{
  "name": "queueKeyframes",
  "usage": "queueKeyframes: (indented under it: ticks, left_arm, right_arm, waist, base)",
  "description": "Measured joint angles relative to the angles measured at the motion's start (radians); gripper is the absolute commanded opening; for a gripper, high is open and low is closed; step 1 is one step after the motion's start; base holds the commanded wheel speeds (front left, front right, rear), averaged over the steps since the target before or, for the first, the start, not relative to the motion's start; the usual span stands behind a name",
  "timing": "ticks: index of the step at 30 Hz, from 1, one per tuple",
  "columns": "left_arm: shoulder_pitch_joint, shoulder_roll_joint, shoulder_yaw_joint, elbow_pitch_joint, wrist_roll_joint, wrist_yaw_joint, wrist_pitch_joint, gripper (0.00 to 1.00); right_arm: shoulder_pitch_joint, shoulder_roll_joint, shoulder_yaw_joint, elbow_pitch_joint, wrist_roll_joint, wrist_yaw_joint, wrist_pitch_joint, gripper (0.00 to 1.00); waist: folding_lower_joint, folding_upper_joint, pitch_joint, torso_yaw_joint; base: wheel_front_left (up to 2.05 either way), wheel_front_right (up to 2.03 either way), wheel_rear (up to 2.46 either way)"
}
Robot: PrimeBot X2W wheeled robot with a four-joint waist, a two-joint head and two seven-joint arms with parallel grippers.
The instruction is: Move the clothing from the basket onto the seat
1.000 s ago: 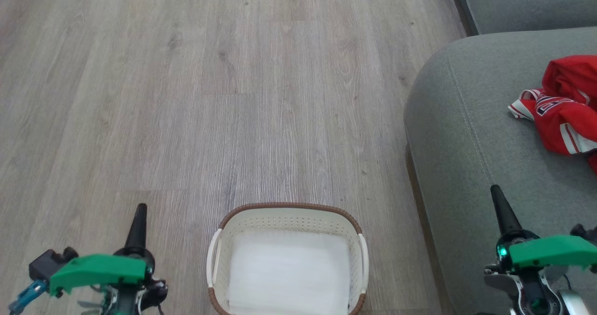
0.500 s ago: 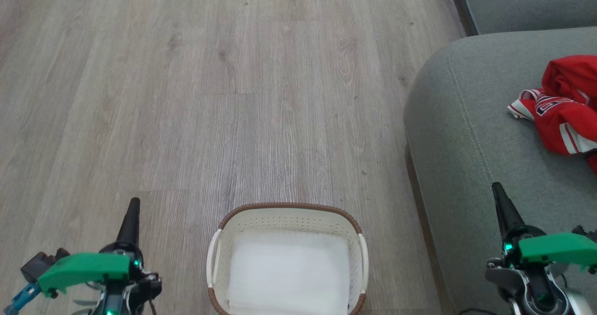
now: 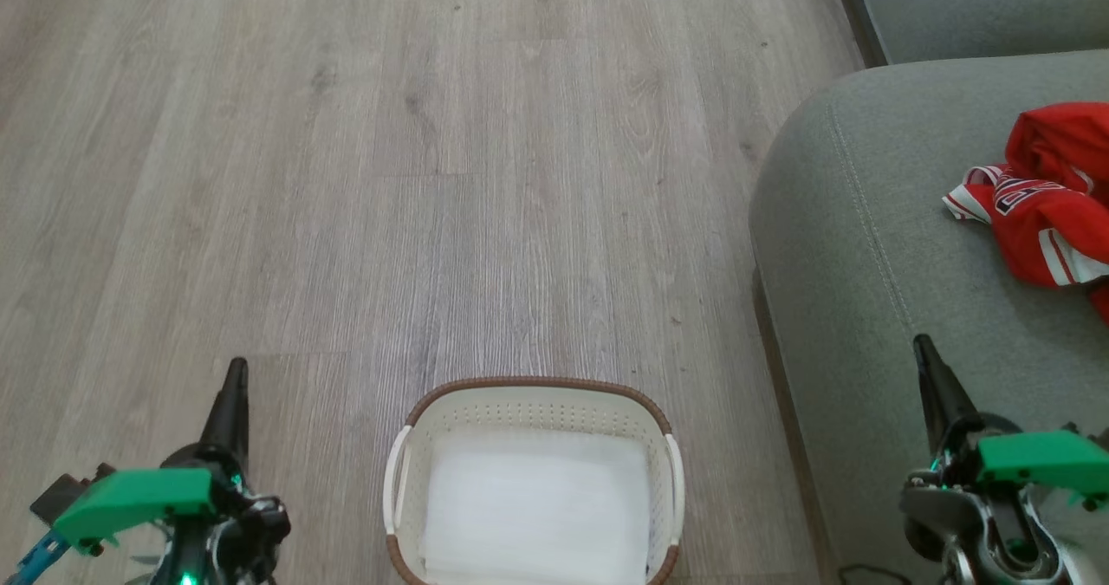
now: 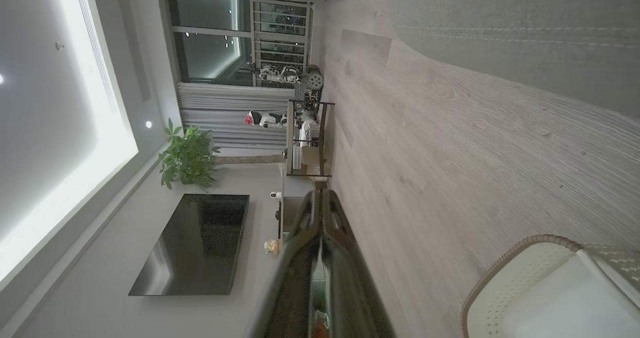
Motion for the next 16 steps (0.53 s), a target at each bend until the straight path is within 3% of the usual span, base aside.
queueKeyframes:
  ticks: [6, 16]
  left_arm:
    - [-0.011, -0.001, 0.011, -0.002, -0.062, -0.008, 0.012, 0.00]
    - [-0.011, -0.002, 0.011, -0.002, -0.065, -0.008, 0.012, 0.00]
  right_arm:
    - [-0.010, 0.003, -0.015, 0.005, 0.050, 0.000, 0.013, 0.00]
    - [-0.010, 0.006, -0.017, 0.006, 0.051, 0.000, 0.018, 0.00]
  waist:
    - [0.0000, 0.0000, 0.000, 0.000]
    - [0.0000, 0.0000, 0.000, 0.000]
  base:
    - [0.00, 0.00, 0.00]
    - [0.00, 0.00, 0.00]
